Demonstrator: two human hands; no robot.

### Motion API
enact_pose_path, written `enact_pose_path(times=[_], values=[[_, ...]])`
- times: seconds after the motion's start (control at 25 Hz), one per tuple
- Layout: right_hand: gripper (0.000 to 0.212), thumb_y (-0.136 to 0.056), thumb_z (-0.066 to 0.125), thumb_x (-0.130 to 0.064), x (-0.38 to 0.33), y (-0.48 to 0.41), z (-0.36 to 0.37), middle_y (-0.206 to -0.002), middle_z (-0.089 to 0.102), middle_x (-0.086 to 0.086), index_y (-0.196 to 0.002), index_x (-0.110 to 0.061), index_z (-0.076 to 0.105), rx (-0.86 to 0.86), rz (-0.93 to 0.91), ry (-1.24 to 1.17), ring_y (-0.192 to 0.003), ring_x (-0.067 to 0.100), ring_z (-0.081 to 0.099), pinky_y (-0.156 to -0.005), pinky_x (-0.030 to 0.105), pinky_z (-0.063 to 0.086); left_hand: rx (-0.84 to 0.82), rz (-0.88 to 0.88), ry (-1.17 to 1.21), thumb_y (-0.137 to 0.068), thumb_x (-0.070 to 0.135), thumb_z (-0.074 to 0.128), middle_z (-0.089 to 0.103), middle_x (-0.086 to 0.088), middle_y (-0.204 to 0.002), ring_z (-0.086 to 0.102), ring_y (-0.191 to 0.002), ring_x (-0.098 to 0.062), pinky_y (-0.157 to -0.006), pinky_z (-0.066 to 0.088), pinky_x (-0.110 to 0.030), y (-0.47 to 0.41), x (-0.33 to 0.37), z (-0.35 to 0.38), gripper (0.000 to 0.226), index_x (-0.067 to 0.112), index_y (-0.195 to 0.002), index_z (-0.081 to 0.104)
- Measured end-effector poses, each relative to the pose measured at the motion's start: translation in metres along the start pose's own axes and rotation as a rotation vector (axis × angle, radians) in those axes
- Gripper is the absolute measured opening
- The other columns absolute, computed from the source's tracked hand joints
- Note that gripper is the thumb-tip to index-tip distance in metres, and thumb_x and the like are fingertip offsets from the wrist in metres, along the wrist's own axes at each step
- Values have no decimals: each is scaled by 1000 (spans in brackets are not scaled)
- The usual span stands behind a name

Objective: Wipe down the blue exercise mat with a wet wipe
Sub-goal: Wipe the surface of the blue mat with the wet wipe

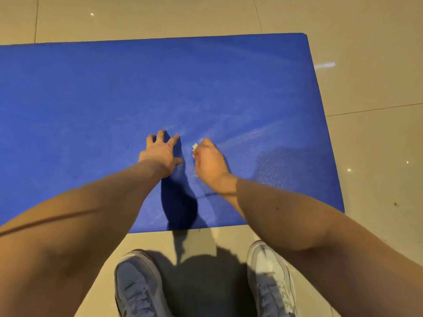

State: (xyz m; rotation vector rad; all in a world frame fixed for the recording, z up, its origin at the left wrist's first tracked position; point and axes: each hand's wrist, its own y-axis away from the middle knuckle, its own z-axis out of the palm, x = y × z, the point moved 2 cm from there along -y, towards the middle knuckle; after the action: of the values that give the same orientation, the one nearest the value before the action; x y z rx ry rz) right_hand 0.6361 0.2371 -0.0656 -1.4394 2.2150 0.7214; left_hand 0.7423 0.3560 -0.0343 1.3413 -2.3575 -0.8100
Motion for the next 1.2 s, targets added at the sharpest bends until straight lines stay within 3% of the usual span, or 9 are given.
enact_pose_path(times=[0.16, 0.28, 0.36, 0.44, 0.52, 0.72, 0.92, 1.08, 1.2], values=[[11, -90, 54, 0, 62, -22, -54, -109, 55, 12, -91, -1, 64, 74, 120, 60, -93, 34, 64, -85, 44, 55, 111, -28, 53, -94, 49, 65, 20, -5, -157, 19, -142, -33, -74, 50, -44, -14, 2, -13, 77, 19, -153, 27], [19, -91, 49, 1, 104, -38, -83, -101, 52, 4, -105, -2, 61, 166, 334, 154, -94, 29, 62, -85, 38, 52, 118, -82, 104, -85, 56, 73, 15, -4, -159, 11, -147, -34, -93, 52, -55, -24, -3, -21, 93, 20, -154, 24], [28, -90, 43, 3, 86, -36, -79, -97, 50, 5, -107, -7, 63, 207, 317, 182, -87, 24, 54, -74, 24, 43, 106, -77, 77, -81, 56, 77, 6, -2, -163, 2, -151, -34, -104, 43, -61, -31, -5, -24, 103, 26, -158, 14], [19, -91, 48, 2, 58, -36, -52, -107, 54, 13, -100, -3, 64, 247, 256, 87, -90, 27, 54, -75, 25, 43, 73, -79, 67, -82, 55, 77, -4, -1, -166, -5, -152, -33, -109, 39, -60, -36, -3, -26, 109, 31, -160, 4], [14, -91, 51, 2, 24, -36, -22, -107, 54, 16, -92, 1, 65, 235, 175, -24, -89, 31, 57, -81, 37, 48, 25, -92, 67, -85, 52, 75, -10, 0, -166, -7, -153, -31, -107, 41, -58, -36, 0, -25, 109, 36, -160, -2], [14, -93, 52, 1, 9, -42, -12, -103, 55, 13, -93, 2, 66, 86, -19, -6, -90, 28, 58, -84, 37, 50, -30, -117, 56, -86, 55, 72, -9, 1, -165, -2, -151, -31, -95, 48, -51, -37, 2, -27, 106, 39, -160, -2], [18, -92, 55, -1, 86, -62, -80, -108, 56, 2, -107, -1, 66, 228, 288, 44, -111, 21, 61, -86, 23, 45, -62, -120, 90, -85, 64, 68, 15, -7, -155, 18, -140, -38, -91, 50, -51, -46, 6, -43, 87, 31, -153, 24], [17, -89, 57, -2, 78, -66, -80, -117, 55, 13, -104, -6, 64, 289, 393, 22, -105, 26, 55, -85, 27, 43, 68, -151, 31, -84, 57, 73, 24, -9, -149, 27, -135, -36, -92, 53, -53, -60, 19, -57, 82, 17, -145, 34], [19, -91, 50, 4, 37, -66, -40, -99, 58, 10, -81, -12, 50, 285, 314, -94, -83, 19, 57, -75, 23, 47, 85, -132, 71, -80, 56, 78, 3, -6, -163, 5, -150, -38, -106, 41, -63, -72, 17, -55, 103, 24, -157, 16]])
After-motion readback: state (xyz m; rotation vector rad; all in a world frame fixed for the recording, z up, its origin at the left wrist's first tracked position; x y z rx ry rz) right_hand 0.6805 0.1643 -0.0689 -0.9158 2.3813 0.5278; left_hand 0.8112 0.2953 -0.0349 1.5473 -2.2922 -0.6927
